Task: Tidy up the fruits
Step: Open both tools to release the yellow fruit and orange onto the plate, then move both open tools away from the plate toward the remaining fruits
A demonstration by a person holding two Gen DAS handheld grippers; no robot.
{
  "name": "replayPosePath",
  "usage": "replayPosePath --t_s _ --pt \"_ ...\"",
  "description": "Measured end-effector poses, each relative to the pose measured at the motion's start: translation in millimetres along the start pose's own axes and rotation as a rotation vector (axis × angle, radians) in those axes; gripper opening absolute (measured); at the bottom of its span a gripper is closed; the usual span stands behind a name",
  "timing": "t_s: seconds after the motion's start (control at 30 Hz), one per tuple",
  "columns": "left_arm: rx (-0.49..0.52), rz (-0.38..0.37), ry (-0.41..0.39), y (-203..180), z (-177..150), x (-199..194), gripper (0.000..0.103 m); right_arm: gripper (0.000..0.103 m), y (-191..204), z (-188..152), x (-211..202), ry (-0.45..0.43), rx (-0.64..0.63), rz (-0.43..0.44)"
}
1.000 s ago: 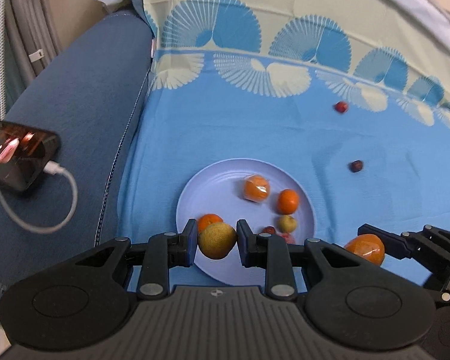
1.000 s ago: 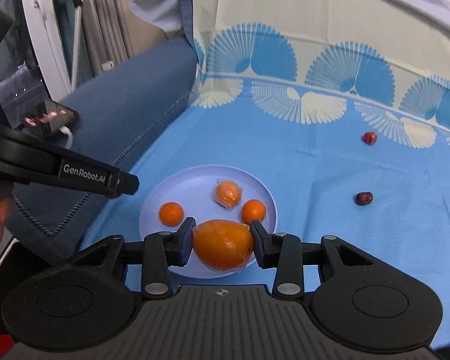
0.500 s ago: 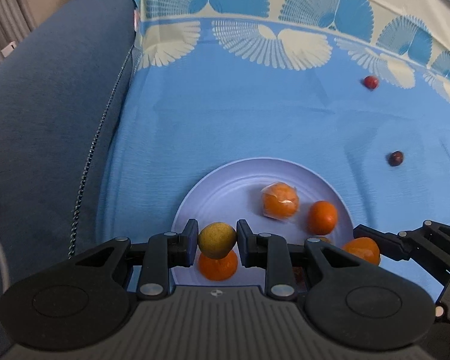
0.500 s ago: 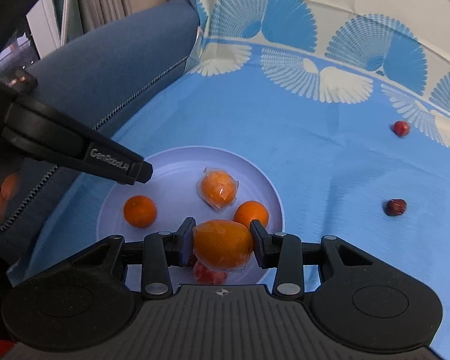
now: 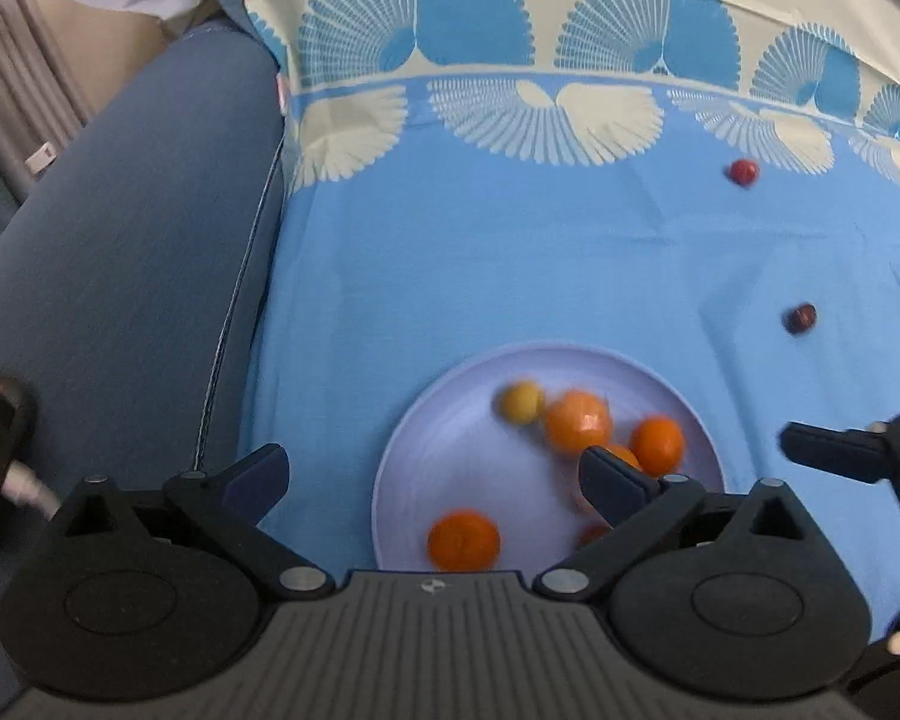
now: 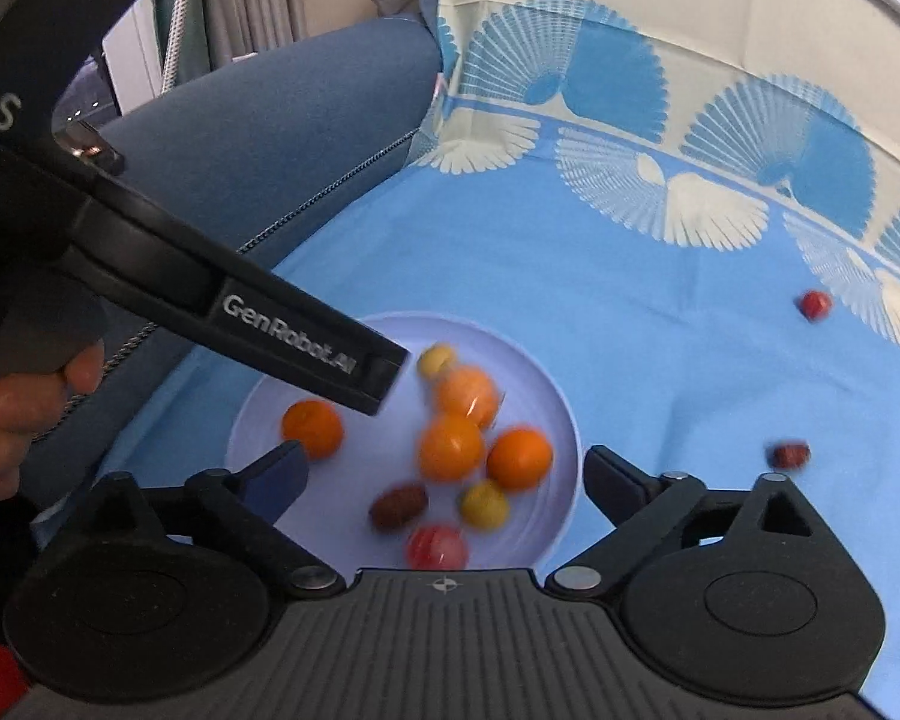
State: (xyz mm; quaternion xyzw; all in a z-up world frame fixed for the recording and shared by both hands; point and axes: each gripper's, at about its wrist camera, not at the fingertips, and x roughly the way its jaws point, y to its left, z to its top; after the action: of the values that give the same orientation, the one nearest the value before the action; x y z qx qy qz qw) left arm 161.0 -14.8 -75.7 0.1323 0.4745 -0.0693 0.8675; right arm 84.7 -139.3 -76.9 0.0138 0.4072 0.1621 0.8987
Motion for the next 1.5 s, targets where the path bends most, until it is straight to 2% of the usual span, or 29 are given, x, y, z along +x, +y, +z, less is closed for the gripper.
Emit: replayPosePath --t_s 0.17,0.27,0.43,0.73,1.07,1.37,1.5 --pt "-0.042 -0.021 0.036 3 -27 -35 0.103 0.102 6 -21 -42 0.02 0.08 -0.007" --pt "-0.027 0.005 0.033 0 -44 -56 0.103 0.102 16 -35 -72 -0.019 0.112 -0.021" --pt "-0.037 0.028 -0.022 -2 -73 -97 0.103 0.102 35 -54 -113 -0.092 0.093 -0.051" --pt "-0.025 0.064 -0.081 -14 -116 -147 0.103 0.102 60 -77 -156 -0.17 0.022 -0.059" --pt "-0.004 0.075 -0.137 -23 -121 -169 0.103 0.102 60 -86 -175 -0.219 0.031 -0.073" --pt "0.006 0.071 -0.114 -26 -116 -162 0.103 0.102 51 -87 -166 -0.208 0.071 -0.076" --pt "0.02 0.073 -0.104 -30 -106 -154 0.103 0.102 33 -87 -155 -0.218 0.11 -0.13"
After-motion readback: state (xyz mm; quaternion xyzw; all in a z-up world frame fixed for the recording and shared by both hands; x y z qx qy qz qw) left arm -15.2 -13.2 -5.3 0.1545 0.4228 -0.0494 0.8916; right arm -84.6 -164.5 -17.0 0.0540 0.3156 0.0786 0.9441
